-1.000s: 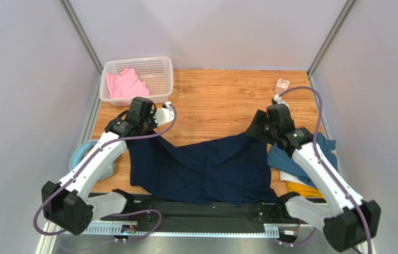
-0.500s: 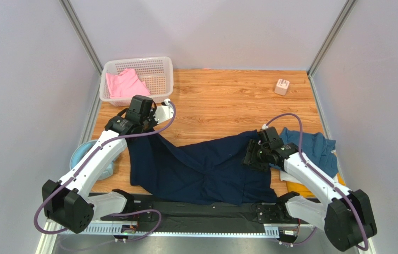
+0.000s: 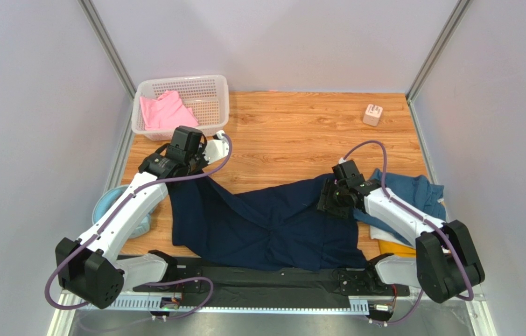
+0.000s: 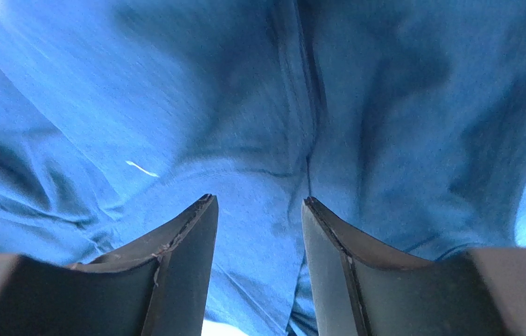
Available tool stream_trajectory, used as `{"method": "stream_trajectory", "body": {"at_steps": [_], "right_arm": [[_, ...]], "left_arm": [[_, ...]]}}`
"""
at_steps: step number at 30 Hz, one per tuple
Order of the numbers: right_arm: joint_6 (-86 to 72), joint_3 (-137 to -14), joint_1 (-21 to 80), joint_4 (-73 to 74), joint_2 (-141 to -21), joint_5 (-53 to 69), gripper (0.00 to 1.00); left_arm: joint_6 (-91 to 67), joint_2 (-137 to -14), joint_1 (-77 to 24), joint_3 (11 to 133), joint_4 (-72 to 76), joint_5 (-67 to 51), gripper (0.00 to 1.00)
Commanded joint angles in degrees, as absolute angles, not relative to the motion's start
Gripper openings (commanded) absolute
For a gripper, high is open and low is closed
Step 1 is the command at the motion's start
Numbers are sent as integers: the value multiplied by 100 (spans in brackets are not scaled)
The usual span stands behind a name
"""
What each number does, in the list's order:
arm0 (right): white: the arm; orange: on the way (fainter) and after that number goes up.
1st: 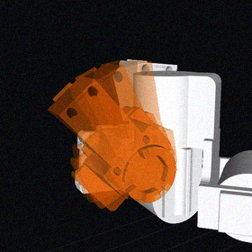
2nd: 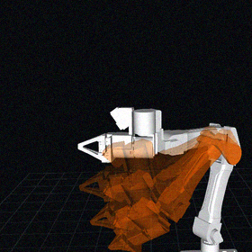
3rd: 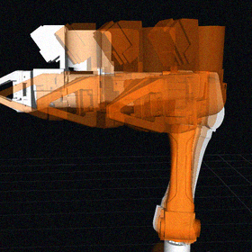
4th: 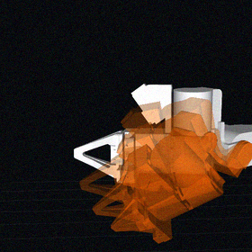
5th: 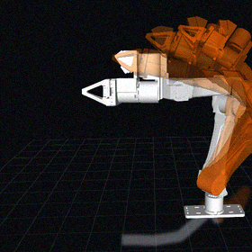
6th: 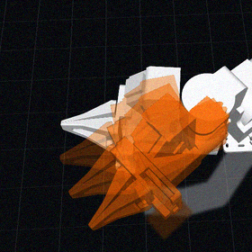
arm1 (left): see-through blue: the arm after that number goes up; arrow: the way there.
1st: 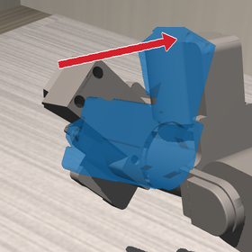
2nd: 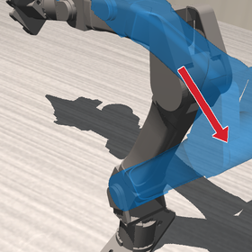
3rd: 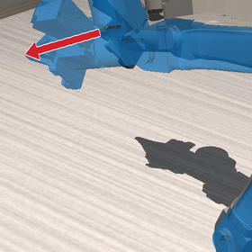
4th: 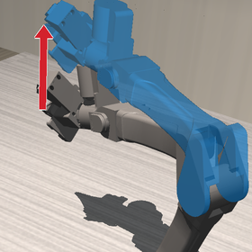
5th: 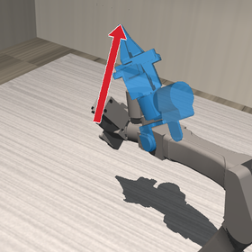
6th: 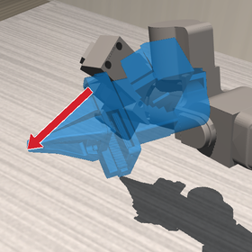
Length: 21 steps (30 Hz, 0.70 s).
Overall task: Fold and stack the t-shirts
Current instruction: Flatten out the tshirt
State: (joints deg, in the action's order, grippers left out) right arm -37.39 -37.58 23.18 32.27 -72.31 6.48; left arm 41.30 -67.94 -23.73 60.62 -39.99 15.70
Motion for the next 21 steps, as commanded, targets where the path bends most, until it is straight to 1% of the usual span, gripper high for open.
{"method": "stream_trajectory", "body": {"at_steps": [1,3,7,21], "right_arm": [[-3472,-4148,2338,3058,-7356,299,53],[-3437,-4184,2338,3059,-7356,229,53],[-3401,-4201,2329,3015,-7461,185,50],[-3226,-3946,2092,3006,-7400,17,51]], "left_arm": [[4034,-6645,-2338,6144,-3964,1564,0],[4052,-6627,-2329,6091,-3929,1573,0],[4069,-6618,-2329,6056,-3885,1591,0],[4061,-6557,-2276,6038,-3911,1556,0]]}}
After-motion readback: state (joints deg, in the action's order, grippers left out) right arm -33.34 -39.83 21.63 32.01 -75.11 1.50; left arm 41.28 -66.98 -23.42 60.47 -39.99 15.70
